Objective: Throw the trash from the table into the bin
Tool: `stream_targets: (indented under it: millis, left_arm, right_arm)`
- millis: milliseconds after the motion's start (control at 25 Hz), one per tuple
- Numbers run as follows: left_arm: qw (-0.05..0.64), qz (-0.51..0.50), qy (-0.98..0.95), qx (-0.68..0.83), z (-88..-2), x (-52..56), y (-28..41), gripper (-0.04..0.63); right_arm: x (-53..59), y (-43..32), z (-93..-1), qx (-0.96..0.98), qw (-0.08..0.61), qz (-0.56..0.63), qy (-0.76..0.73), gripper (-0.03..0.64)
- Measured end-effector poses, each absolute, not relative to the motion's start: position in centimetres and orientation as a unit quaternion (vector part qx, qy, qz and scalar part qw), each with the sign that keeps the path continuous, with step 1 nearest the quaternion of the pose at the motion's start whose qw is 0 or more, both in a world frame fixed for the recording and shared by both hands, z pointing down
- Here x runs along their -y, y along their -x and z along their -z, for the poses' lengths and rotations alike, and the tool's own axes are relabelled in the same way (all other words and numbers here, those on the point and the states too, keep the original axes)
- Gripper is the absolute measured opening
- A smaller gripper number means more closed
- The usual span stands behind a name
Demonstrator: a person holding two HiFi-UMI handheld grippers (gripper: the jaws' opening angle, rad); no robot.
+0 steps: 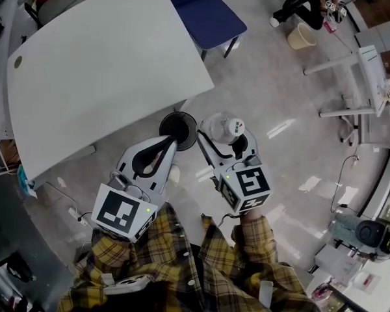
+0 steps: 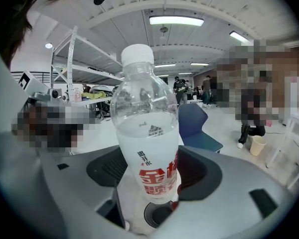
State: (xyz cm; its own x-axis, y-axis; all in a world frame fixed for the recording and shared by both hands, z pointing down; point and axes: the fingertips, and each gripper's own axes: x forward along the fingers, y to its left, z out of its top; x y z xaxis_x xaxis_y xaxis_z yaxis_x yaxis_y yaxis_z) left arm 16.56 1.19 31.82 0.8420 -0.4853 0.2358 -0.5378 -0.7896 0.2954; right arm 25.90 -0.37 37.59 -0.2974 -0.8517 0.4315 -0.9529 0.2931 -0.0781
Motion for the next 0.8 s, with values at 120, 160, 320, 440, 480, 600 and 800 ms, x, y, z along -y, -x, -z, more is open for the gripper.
stream_targets:
  millis: [120,160,320,440,480,600,800]
  left_arm:
    - [0.186,-0.083,-0.943,0.263,-33.1,-1.1,-16.3,0.008]
    - [0.186,-0.086,-0.944,0.260,-33.6,-1.1,-16.2,0.008]
    - [0.189,-0.094,-0.945,0.249,-35.8,-1.0,-15.7,0.008]
    - [0.190,-0.098,-0.946,0.244,-38.0,-0.7,-15.7,0.008]
    - [0.192,-0.098,-0.945,0.244,-38.9,-0.6,-15.7,0.008]
    - [0.200,-0.098,-0.942,0.250,-42.2,-0.5,-15.2,0.008]
    - [0.204,-0.120,-0.939,0.250,-49.4,-1.0,-14.7,0.008]
  right_arm:
    - [0.4,-25.7,-39.2,0.783,0.155,-0.172,-0.577,0.298]
    - [0.4,-25.6,-39.8,0.781,0.156,-0.174,-0.579,0.298]
    - [0.3,-24.9,-42.9,0.774,0.165,-0.183,-0.584,0.298]
    - [0.6,-24.9,-46.0,0.768,0.167,-0.192,-0.587,0.298]
    - [0.8,-24.9,-47.3,0.766,0.169,-0.195,-0.589,0.298]
    - [1.1,-25.1,-51.1,0.762,0.171,-0.199,-0.592,0.298]
    - [1.4,-25.5,-58.7,0.758,0.171,-0.204,-0.596,0.298]
